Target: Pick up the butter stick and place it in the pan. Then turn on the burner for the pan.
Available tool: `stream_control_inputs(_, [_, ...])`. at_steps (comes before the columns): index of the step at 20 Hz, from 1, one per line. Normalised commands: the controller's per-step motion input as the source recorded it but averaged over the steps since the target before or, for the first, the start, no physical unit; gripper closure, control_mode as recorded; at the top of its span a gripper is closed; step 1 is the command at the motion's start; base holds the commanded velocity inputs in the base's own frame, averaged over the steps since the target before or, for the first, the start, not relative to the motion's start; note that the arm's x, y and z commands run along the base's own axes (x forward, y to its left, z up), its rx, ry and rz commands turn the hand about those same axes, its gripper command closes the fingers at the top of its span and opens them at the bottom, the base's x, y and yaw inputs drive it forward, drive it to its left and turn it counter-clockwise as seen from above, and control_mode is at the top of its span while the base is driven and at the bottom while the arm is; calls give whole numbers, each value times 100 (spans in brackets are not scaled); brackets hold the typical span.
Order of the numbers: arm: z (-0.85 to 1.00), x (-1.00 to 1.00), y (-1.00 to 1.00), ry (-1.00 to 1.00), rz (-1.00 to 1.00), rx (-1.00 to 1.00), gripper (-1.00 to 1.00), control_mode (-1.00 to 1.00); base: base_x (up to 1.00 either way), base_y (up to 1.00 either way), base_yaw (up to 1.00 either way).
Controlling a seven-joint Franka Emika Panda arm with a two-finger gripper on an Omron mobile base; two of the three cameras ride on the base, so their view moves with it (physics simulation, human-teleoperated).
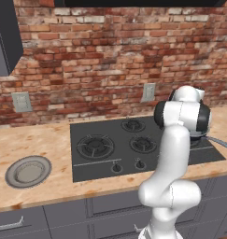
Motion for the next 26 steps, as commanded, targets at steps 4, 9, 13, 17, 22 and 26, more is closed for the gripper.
stream_control_inputs(4, [3, 0, 0, 0, 0, 0, -100, -100, 0, 0, 0])
stream_control_inputs(9, [0, 0, 0, 0, 0, 0, -100, -100, 0, 0, 0])
stream_control_inputs(13, [5, 1, 0, 0, 0, 0, -100, -100, 0, 0, 0])
stream_control_inputs(17, [8, 0, 0, 0, 0, 0, -100, -100, 0, 0, 0])
stream_control_inputs(22, [9, -3, 1, 0, 0, 0, -100, -100, 0, 0, 0])
stream_control_inputs(26, [12, -11, 13, -2, 0, -3, -100, -100, 0, 0, 0])
